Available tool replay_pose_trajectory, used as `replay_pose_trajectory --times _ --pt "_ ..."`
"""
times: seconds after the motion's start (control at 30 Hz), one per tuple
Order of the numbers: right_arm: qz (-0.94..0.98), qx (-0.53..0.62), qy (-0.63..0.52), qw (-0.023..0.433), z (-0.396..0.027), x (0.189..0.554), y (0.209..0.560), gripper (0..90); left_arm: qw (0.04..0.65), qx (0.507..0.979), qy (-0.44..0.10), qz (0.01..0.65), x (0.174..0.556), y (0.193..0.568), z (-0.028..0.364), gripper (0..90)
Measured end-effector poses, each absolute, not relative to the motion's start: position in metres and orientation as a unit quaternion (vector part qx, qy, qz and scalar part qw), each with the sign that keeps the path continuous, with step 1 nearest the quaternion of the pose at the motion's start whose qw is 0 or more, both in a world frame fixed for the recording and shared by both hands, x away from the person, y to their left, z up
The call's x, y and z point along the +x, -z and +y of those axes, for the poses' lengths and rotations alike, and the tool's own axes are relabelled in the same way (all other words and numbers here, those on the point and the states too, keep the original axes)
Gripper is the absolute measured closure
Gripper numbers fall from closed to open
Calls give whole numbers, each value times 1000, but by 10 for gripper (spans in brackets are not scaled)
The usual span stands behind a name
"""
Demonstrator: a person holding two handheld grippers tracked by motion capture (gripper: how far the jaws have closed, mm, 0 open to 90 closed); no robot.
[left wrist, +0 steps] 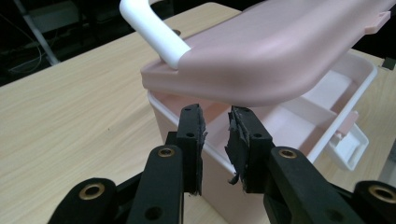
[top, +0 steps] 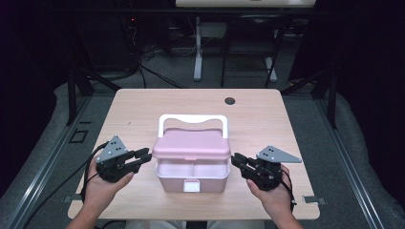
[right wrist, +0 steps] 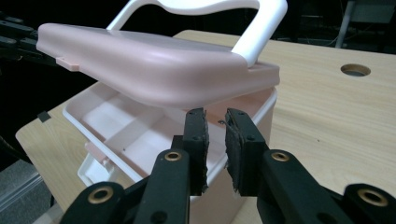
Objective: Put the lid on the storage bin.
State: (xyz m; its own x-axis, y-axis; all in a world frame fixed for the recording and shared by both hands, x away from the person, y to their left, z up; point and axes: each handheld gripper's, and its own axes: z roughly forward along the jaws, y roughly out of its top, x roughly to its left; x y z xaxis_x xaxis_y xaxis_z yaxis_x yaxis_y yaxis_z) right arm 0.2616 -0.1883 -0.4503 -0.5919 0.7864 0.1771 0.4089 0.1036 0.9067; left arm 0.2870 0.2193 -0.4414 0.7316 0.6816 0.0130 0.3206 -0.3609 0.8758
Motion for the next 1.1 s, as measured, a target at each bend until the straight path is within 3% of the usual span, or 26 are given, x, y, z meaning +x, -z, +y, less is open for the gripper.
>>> replay_pose_trajectory --times 0.63,1.1 --pt "716 438 -513 181 -205 260 464 765 461 801 -187 333 290 451 233 718" --pt "703 479 -485 202 -220 289 482 644 462 776 -195 383 318 472 256 605"
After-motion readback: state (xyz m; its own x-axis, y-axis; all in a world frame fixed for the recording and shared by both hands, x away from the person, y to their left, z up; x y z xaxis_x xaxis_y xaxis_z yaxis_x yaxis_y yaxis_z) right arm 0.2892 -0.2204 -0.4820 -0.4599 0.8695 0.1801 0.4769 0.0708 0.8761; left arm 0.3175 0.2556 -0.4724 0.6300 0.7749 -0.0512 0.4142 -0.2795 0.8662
